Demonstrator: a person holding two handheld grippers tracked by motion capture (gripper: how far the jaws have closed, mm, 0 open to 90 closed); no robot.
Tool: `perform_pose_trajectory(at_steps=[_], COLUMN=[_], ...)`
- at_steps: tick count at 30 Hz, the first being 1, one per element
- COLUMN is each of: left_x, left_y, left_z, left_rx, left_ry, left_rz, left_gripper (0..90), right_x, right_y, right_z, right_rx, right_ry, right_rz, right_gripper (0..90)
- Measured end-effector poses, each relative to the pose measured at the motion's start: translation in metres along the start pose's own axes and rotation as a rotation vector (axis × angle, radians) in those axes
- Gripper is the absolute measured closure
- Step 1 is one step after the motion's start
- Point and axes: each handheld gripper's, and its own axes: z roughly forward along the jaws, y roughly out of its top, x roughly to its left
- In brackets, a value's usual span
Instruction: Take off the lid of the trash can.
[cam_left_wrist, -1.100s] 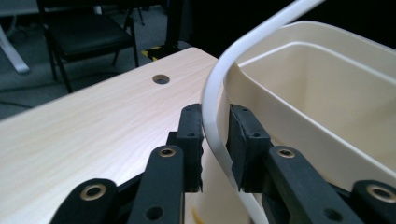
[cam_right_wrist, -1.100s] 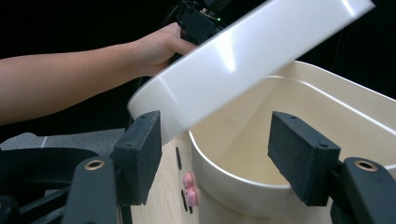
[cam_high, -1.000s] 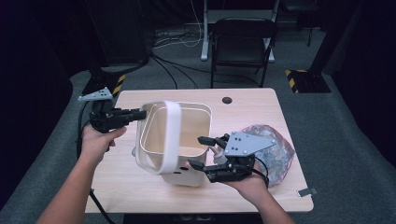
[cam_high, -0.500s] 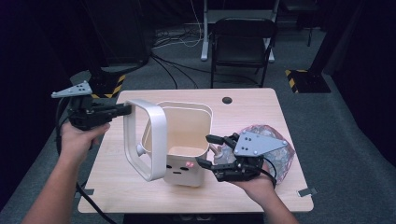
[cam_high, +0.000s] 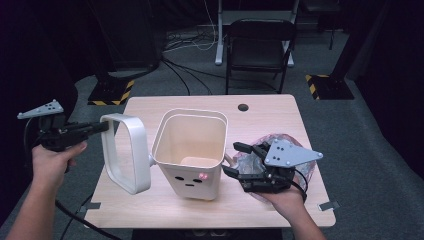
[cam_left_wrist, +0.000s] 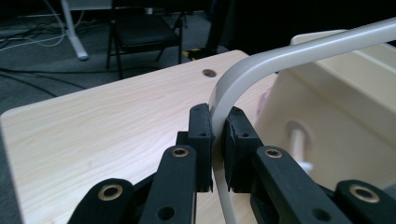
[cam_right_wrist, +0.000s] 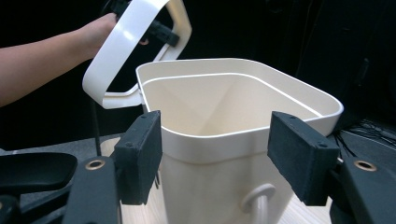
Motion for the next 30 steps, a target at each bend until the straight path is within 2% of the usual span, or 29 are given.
perform_pose_trajectory(at_steps=[8,17,24,30], left_x=[0.018,0.034,0.044,0.051], left_y=[-0.028,-0.054,-0.075,-0.091], left_z=[-0.005,-0.006,-0.002,0.003], left_rx=[0.012,0.049,0.076,0.102], left_ry=[0.053,0.104,0.135,0.158], left_rz=[-0.045,-0.083,-0.107,-0.125], left_gripper=[82.3,82.2,82.1,82.0], right_x=[-0.007,-0.017,-0.021,-0.024], right_y=[-0.004,-0.013,-0.022,-0.026], right_z=[-0.01,-0.02,-0.021,-0.022], right_rx=[0.001,0.003,0.026,0.024], right_ry=[-0.05,-0.109,-0.134,-0.145], right_rz=[-0.003,0.001,0.007,0.009], right_gripper=[34.6,34.6,34.6,34.6])
